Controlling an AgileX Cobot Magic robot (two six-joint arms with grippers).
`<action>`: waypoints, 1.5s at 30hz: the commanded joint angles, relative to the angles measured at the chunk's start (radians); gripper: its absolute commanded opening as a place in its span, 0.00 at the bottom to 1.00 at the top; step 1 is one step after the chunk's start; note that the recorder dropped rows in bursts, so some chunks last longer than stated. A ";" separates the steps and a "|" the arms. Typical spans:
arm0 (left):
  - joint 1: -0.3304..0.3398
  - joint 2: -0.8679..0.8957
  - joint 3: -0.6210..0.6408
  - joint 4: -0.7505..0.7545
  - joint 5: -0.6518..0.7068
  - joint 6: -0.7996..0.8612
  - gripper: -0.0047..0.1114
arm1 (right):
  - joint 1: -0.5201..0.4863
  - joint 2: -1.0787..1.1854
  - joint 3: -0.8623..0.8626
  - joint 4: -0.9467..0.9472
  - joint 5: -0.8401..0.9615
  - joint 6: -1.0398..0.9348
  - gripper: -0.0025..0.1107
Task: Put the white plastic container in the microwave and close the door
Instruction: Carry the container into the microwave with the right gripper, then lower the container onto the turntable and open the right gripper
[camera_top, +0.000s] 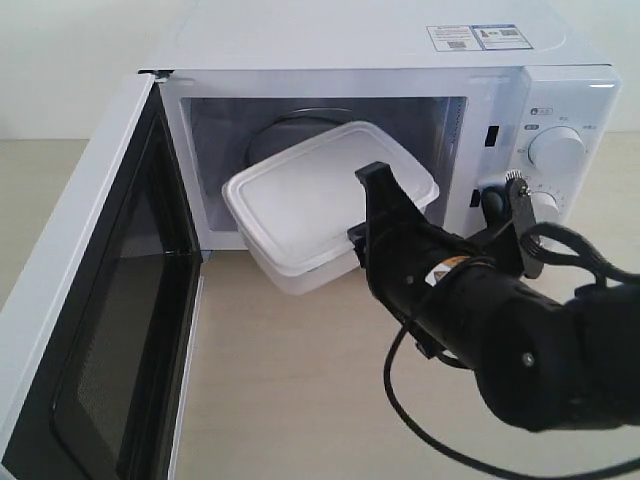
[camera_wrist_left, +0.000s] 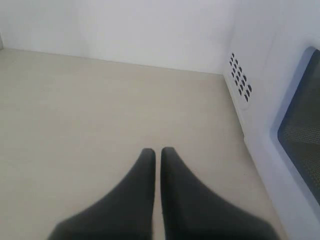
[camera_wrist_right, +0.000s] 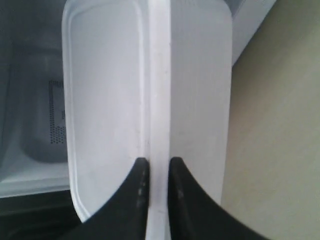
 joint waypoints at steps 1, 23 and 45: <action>0.002 -0.003 0.004 -0.003 -0.004 -0.002 0.08 | -0.050 0.045 -0.073 -0.032 -0.001 0.016 0.02; 0.002 -0.003 0.004 -0.003 -0.004 -0.002 0.08 | -0.215 0.281 -0.391 -0.152 0.133 0.086 0.02; 0.002 -0.003 0.004 -0.003 -0.004 -0.002 0.08 | -0.188 0.215 -0.252 -0.267 -0.084 -0.015 0.24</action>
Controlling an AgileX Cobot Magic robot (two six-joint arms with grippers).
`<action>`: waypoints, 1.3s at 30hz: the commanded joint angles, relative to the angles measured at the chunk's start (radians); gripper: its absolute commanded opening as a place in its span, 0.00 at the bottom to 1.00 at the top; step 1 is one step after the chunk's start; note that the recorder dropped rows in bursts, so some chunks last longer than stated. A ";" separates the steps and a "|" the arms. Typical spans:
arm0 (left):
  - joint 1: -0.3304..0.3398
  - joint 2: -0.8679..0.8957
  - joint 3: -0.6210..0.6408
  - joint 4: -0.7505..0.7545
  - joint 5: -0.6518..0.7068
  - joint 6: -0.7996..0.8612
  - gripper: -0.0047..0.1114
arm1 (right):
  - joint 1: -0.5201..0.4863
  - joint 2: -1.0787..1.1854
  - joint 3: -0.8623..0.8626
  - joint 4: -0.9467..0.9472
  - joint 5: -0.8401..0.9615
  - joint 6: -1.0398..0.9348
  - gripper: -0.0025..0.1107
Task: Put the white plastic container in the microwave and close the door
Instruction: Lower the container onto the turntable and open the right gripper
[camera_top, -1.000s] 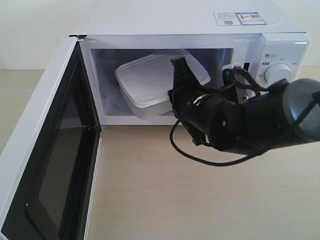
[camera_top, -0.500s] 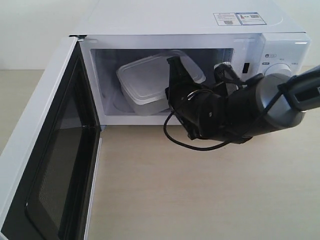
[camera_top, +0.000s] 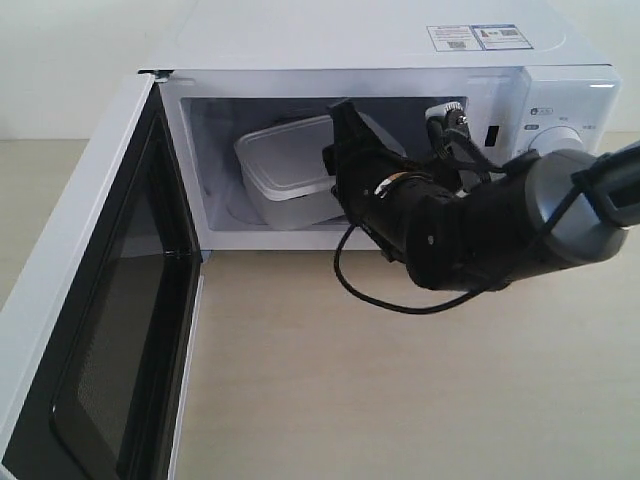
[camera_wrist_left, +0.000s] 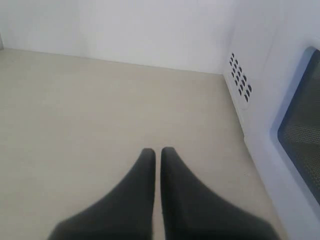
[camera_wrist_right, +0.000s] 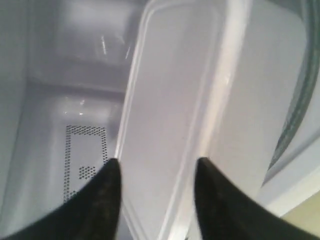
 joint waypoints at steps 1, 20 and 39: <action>0.002 -0.003 0.004 -0.003 -0.004 -0.002 0.08 | 0.019 -0.076 0.128 -0.038 -0.150 -0.073 0.20; 0.002 -0.003 0.004 -0.003 -0.004 -0.002 0.08 | 0.019 0.019 0.145 -0.443 -0.091 -0.474 0.13; 0.002 -0.003 0.004 -0.003 -0.004 -0.002 0.08 | -0.030 0.158 -0.136 -0.324 0.088 -0.694 0.07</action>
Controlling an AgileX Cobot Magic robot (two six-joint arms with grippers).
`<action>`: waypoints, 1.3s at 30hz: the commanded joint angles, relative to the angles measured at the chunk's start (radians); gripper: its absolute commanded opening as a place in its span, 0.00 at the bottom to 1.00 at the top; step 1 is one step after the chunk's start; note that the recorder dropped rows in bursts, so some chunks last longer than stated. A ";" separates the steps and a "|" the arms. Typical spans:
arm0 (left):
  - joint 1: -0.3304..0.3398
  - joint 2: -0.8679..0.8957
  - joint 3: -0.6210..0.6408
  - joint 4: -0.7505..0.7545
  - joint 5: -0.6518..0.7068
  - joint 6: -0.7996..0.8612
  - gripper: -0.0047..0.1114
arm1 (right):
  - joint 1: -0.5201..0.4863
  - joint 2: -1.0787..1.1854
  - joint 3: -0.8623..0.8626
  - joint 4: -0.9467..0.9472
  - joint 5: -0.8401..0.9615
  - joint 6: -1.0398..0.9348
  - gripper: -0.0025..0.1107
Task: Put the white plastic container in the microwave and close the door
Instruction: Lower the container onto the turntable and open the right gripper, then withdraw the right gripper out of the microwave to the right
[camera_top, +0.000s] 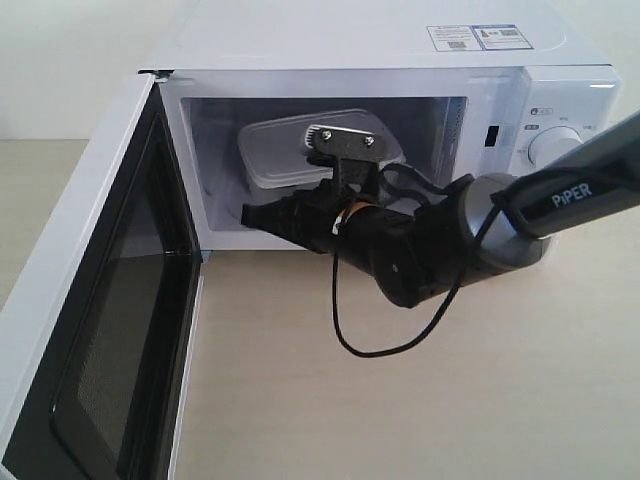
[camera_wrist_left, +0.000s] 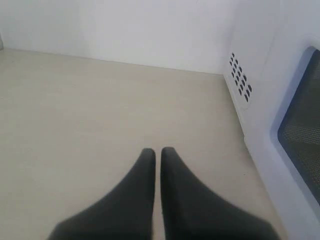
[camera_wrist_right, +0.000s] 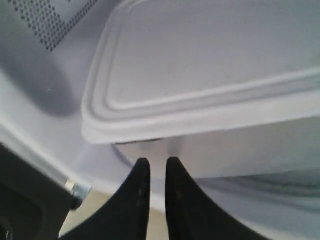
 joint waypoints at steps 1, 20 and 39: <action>0.002 -0.003 0.004 -0.003 -0.004 -0.002 0.08 | -0.034 -0.003 -0.038 0.016 0.014 -0.018 0.03; 0.002 -0.003 0.004 -0.003 -0.004 -0.002 0.08 | -0.012 -0.345 0.222 -0.121 0.373 -0.054 0.02; 0.002 -0.003 0.004 -0.003 -0.004 -0.002 0.08 | 0.096 -0.858 0.341 -0.149 1.034 -0.104 0.02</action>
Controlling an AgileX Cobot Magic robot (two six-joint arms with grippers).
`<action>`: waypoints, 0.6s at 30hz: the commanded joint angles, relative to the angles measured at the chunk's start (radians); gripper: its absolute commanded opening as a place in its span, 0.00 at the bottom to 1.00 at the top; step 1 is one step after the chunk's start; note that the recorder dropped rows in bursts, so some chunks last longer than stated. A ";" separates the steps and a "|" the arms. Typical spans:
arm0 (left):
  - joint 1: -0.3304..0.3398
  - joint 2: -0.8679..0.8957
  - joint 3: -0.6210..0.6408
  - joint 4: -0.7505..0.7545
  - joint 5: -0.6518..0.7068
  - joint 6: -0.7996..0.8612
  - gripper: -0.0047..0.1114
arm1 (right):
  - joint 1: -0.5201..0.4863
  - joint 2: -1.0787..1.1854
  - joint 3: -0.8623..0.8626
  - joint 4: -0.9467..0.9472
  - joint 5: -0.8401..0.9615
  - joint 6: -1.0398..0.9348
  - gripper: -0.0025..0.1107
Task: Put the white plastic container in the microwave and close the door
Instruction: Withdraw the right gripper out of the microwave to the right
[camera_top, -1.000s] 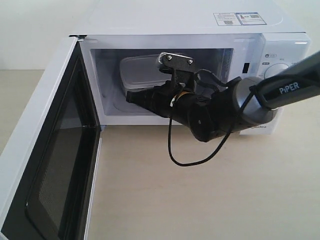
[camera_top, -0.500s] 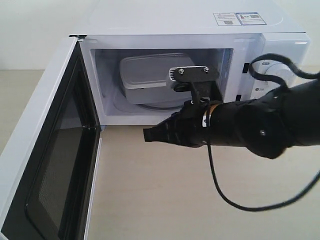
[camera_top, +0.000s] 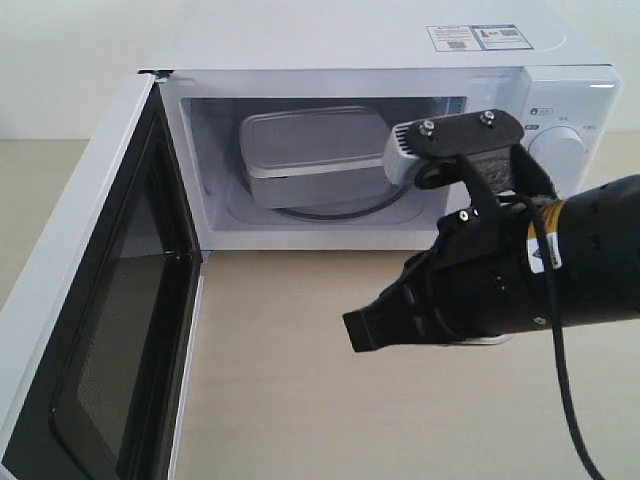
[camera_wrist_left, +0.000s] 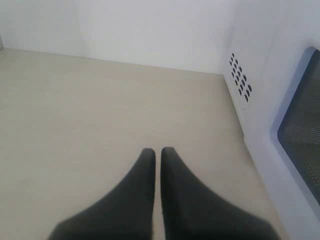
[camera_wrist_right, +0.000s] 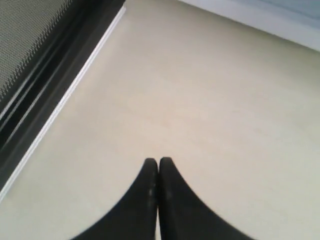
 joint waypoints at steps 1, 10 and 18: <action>0.002 -0.003 0.004 -0.003 -0.004 -0.002 0.08 | 0.001 -0.013 0.006 -0.008 0.078 -0.026 0.02; 0.002 -0.003 0.004 -0.003 -0.004 -0.002 0.08 | 0.001 -0.104 0.006 0.121 0.133 -0.133 0.02; 0.002 -0.003 0.004 0.000 -0.004 0.034 0.08 | 0.001 -0.206 0.006 0.128 0.162 -0.129 0.02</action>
